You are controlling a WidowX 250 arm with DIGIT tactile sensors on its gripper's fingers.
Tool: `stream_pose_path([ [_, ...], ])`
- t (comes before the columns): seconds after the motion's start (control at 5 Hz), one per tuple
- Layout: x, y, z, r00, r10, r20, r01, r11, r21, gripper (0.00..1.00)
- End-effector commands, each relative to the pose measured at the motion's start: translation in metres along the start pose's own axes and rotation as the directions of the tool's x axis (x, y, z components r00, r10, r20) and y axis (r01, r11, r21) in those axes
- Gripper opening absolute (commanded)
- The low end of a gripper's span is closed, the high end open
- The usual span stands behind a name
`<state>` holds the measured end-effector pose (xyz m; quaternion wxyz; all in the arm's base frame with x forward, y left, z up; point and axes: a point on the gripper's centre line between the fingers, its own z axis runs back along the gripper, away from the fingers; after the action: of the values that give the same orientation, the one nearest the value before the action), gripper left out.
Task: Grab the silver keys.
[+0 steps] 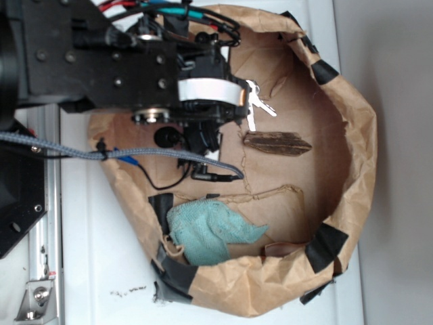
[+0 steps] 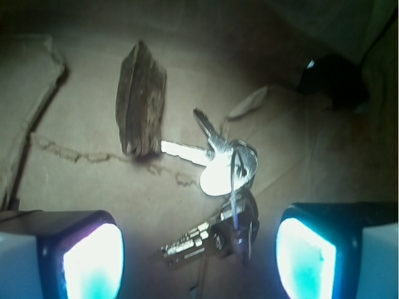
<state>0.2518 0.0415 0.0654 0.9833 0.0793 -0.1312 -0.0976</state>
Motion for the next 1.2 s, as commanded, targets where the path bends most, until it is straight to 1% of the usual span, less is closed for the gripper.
stream_pose_path([
  [0.0, 0.009, 0.004, -0.007, 0.995, -0.048, 0.088, 0.046, 0.999, 0.021, 1.0],
  [0.2, 0.013, 0.006, -0.019, 0.996, -0.063, 0.061, 0.063, 0.998, 0.0, 1.0],
  [0.4, 0.014, 0.006, -0.025, 0.997, -0.061, 0.054, 0.06, 0.998, 0.02, 1.0],
  [0.6, 0.011, 0.009, -0.018, 0.997, -0.045, 0.056, 0.045, 0.999, -0.013, 0.0],
  [0.8, 0.008, 0.01, -0.015, 0.997, -0.044, 0.068, 0.045, 0.999, -0.013, 0.0],
  [1.0, 0.009, 0.009, -0.014, 0.997, -0.035, 0.067, 0.036, 0.999, -0.011, 0.0],
])
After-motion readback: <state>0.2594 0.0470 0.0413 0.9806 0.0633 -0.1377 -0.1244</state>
